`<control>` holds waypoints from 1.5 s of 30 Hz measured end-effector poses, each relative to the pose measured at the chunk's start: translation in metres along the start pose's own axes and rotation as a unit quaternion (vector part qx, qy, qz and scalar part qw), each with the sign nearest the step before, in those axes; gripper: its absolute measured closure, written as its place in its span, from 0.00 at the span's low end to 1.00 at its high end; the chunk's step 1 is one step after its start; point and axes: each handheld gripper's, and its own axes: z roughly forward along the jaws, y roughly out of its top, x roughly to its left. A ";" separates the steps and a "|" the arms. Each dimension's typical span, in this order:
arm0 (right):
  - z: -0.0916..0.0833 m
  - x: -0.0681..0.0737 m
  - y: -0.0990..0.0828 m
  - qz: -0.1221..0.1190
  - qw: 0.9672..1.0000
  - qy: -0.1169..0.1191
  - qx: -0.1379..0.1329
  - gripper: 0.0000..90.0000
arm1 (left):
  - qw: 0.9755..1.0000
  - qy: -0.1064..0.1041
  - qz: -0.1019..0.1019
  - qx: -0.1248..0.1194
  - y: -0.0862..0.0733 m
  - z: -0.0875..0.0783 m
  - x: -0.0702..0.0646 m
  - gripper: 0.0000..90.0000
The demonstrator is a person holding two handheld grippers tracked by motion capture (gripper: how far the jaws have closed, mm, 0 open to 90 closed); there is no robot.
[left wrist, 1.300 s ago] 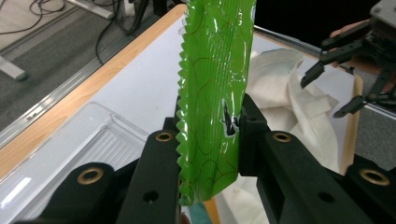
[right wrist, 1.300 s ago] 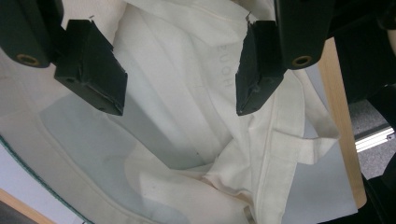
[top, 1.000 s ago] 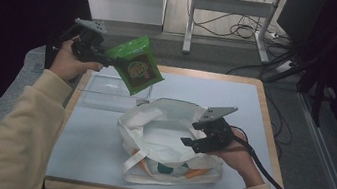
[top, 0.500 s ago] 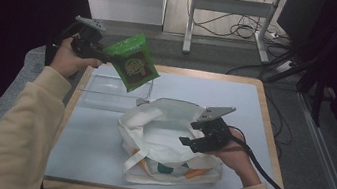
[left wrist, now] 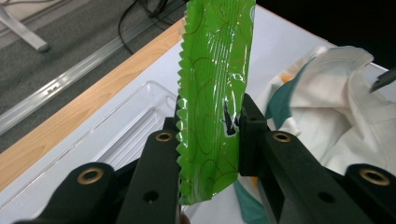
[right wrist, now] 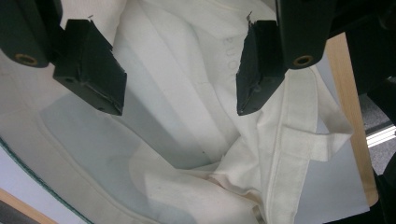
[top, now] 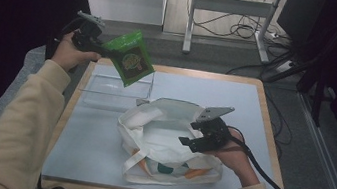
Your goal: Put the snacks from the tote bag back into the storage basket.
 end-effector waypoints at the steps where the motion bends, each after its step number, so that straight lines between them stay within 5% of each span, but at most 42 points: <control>1: 0.000 0.000 0.000 0.000 1.000 -0.001 0.000 0.37 | 1.000 0.000 -0.001 0.001 -0.001 0.001 0.002 0.84; 33: 0.007 0.000 -0.005 0.003 1.000 -0.004 0.006 0.36 | 0.999 0.019 -0.029 0.031 -0.020 0.039 0.043 0.84; 45: 0.009 0.000 -0.005 0.005 1.000 -0.005 0.006 0.36 | 0.997 0.024 -0.023 0.067 -0.024 0.061 0.054 0.84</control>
